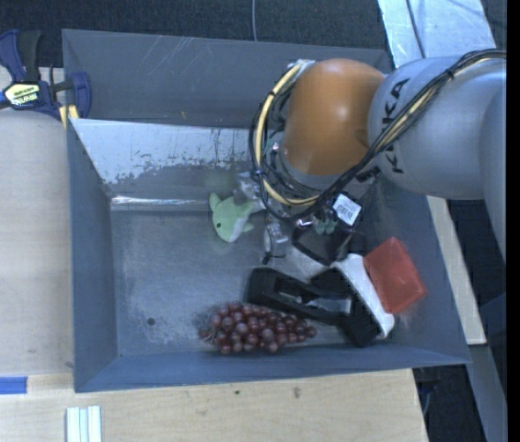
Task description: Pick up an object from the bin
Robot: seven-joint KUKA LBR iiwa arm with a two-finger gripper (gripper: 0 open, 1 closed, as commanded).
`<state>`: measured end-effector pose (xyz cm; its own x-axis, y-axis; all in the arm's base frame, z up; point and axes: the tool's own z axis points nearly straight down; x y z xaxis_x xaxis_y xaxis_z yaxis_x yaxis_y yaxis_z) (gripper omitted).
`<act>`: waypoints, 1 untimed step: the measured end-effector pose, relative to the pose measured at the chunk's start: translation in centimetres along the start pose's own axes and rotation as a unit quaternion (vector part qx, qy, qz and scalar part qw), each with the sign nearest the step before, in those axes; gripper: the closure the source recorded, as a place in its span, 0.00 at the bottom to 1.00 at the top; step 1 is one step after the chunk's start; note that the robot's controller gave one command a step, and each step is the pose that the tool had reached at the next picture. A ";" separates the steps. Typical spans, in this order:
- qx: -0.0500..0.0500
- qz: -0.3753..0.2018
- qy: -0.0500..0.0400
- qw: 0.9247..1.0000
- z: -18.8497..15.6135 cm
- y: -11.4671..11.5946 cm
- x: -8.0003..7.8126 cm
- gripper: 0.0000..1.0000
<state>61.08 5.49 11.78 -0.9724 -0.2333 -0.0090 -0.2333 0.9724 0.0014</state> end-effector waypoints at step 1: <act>0.001 -0.003 -0.003 1.000 2.3 -0.3 -1.2 0.00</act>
Offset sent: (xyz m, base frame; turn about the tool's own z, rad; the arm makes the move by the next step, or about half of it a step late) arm 0.0096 0.0093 -0.0478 -0.1434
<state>62.35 5.54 9.52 -0.9709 -0.2390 -0.0159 -0.2390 0.9710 -0.0005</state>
